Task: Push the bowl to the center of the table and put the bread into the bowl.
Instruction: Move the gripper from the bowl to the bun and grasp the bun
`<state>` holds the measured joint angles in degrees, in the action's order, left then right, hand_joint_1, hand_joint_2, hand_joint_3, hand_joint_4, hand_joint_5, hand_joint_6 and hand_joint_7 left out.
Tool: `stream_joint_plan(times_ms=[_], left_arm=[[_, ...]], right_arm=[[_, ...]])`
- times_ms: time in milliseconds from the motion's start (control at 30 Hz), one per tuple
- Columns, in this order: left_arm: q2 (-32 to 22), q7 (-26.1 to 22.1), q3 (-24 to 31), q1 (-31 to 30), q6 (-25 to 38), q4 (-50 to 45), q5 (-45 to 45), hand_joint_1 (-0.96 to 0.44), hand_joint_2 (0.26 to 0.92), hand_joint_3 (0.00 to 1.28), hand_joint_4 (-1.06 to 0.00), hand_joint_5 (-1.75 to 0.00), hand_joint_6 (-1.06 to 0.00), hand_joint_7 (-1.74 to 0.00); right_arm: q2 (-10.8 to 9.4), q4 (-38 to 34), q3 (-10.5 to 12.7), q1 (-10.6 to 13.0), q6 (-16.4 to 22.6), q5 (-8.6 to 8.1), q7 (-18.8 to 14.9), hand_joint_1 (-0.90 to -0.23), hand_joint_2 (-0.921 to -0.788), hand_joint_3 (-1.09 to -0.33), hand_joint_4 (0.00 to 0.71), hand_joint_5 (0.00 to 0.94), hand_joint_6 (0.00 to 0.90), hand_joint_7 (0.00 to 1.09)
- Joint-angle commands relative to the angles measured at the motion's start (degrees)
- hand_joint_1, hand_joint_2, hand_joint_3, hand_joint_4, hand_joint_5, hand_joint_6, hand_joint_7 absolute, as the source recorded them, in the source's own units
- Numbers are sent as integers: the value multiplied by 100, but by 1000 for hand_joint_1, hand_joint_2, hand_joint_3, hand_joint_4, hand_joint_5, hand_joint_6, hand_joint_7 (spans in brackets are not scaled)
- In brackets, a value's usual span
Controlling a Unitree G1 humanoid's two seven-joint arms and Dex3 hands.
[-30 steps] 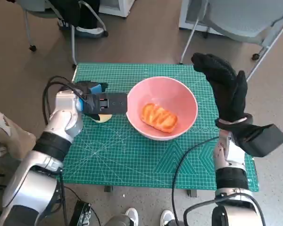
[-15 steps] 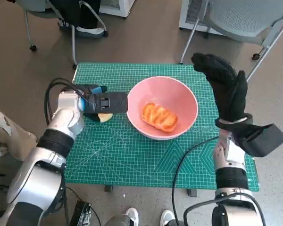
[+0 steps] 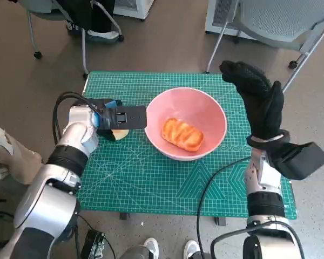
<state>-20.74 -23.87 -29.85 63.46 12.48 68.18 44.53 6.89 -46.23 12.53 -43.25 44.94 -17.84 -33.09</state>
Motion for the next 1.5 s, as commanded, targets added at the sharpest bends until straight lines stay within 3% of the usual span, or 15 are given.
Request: stream_joint_plan(times_ms=[33, 567, 1500], left_arm=[[112, 153, -21, 203, -99, 218, -97, -408, 673, 1, 1, 1, -142, 0], [274, 426, -147, 252, -325, 581, -88, -385, 679, 3, 1, 1, -141, 0], [390, 444, -282, 125, -494, 800, -87, -336, 686, 4, 1, 1, -146, -4]], right_arm=[[58, 0, 5, 197, -133, -18, -15, -672, -921, -810, 186, 6, 0, 516], [112, 271, -4, 362, -258, -59, -37, -677, -921, -806, 182, 3, 0, 518], [173, 757, 11, 617, -565, -95, 34, -677, -921, -805, 181, 1, 1, 520]])
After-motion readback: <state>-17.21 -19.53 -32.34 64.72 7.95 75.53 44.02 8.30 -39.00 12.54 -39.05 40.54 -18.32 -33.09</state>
